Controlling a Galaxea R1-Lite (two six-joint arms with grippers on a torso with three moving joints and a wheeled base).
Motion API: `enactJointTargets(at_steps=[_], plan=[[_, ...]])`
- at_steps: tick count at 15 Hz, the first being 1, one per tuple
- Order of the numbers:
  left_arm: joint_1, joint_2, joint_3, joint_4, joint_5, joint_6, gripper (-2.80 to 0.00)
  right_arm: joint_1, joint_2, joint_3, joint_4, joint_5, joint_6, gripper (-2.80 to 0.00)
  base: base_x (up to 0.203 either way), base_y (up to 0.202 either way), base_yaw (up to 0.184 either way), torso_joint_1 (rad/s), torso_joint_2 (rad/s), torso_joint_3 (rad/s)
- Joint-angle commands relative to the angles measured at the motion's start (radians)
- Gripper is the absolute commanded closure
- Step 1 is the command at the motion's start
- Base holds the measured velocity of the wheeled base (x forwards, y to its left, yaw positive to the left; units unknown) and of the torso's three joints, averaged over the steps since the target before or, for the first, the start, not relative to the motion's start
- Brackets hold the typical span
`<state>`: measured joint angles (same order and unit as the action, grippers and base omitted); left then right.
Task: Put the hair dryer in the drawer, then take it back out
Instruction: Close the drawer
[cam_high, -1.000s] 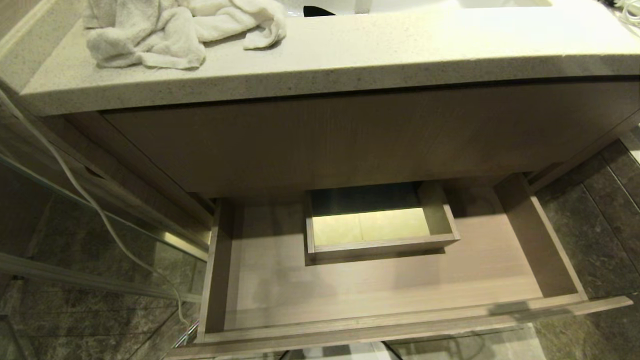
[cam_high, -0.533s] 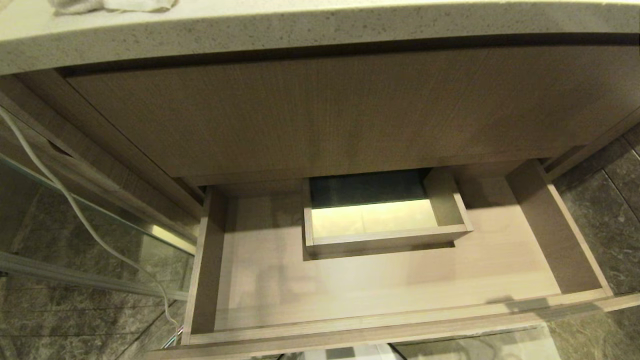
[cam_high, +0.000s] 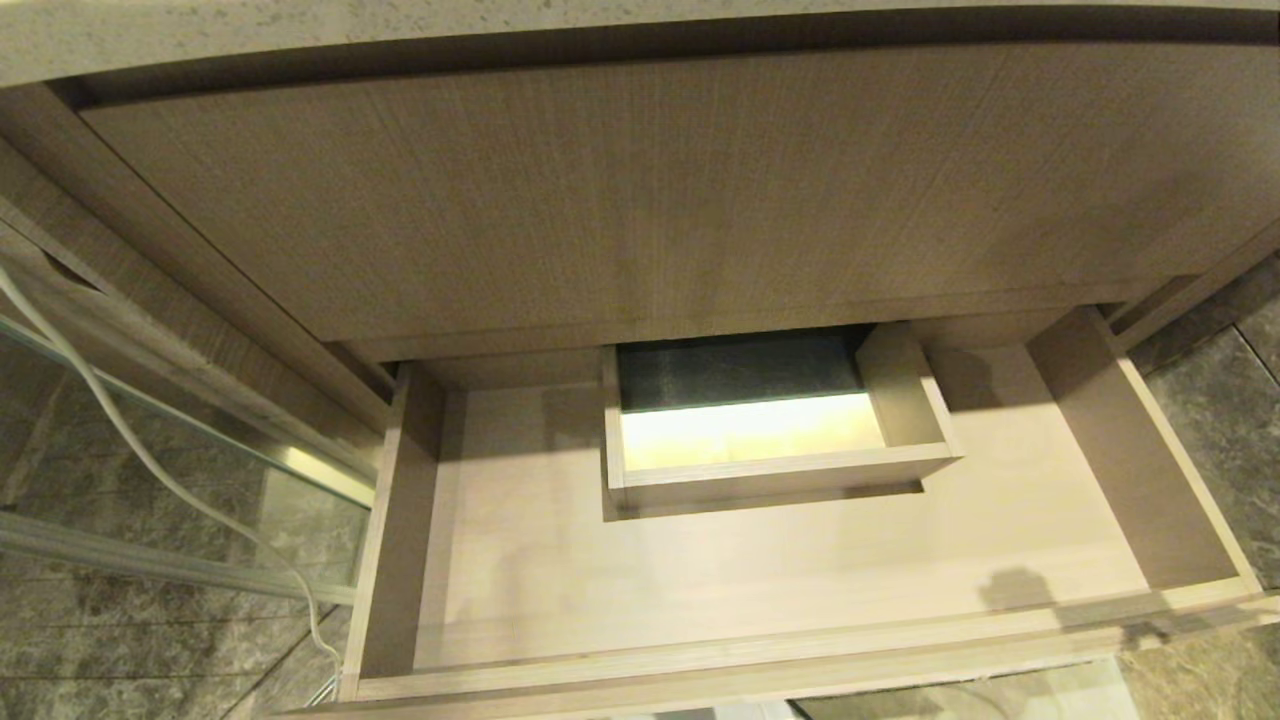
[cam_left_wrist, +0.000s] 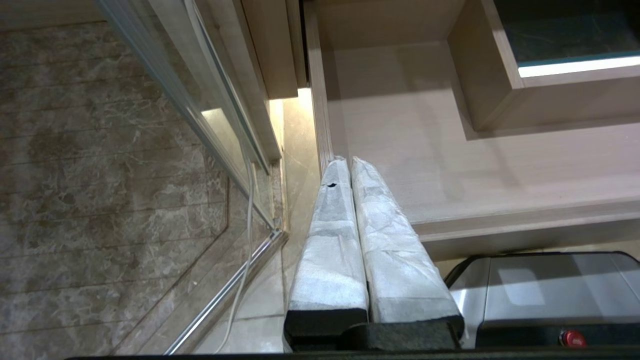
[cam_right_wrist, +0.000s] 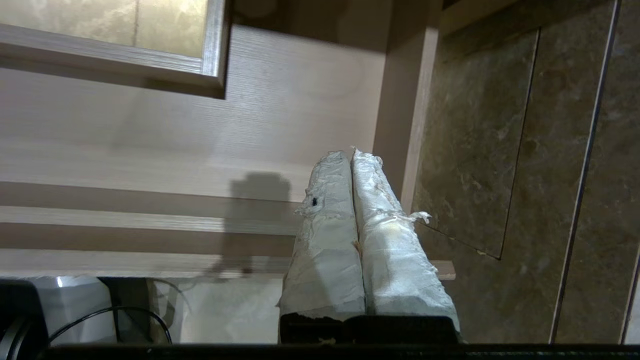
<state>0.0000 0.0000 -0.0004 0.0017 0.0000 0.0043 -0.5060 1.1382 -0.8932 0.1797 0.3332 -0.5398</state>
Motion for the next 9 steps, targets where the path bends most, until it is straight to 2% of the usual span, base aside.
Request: enactJointTargets(at_steps=[1, 4, 5, 7, 9], plan=[[0.0, 0.0, 0.0, 0.0, 0.0, 0.0, 0.0, 0.0, 0.074, 0.002, 0.05, -0.003, -0.028, 0.0, 0.0, 0.0, 0.0, 0.059, 0.04, 0.068], [0.0, 0.0, 0.002, 0.0, 0.0, 0.0, 0.0, -0.002, 0.166, 0.011, 0.149, -0.011, -0.095, 0.0, 0.0, 0.0, 0.0, 0.044, 0.04, 0.041], [0.0, 0.0, 0.0, 0.0, 0.0, 0.0, 0.0, -0.003, 0.21, 0.009, 0.181, -0.036, -0.12, 0.0, 0.0, 0.0, 0.0, 0.059, 0.03, 0.036], [0.0, 0.0, 0.002, 0.0, 0.0, 0.0, 0.0, -0.018, 0.305, -0.018, 0.251, -0.145, -0.216, 0.0, 0.0, 0.0, 0.0, 0.028, 0.01, 0.041], [0.0, -0.001, 0.001, 0.0, 0.0, 0.0, 0.0, -0.073, 0.387, -0.057, 0.388, -0.241, -0.369, 0.0, 0.0, 0.0, 0.0, 0.014, 0.0, 0.045]])
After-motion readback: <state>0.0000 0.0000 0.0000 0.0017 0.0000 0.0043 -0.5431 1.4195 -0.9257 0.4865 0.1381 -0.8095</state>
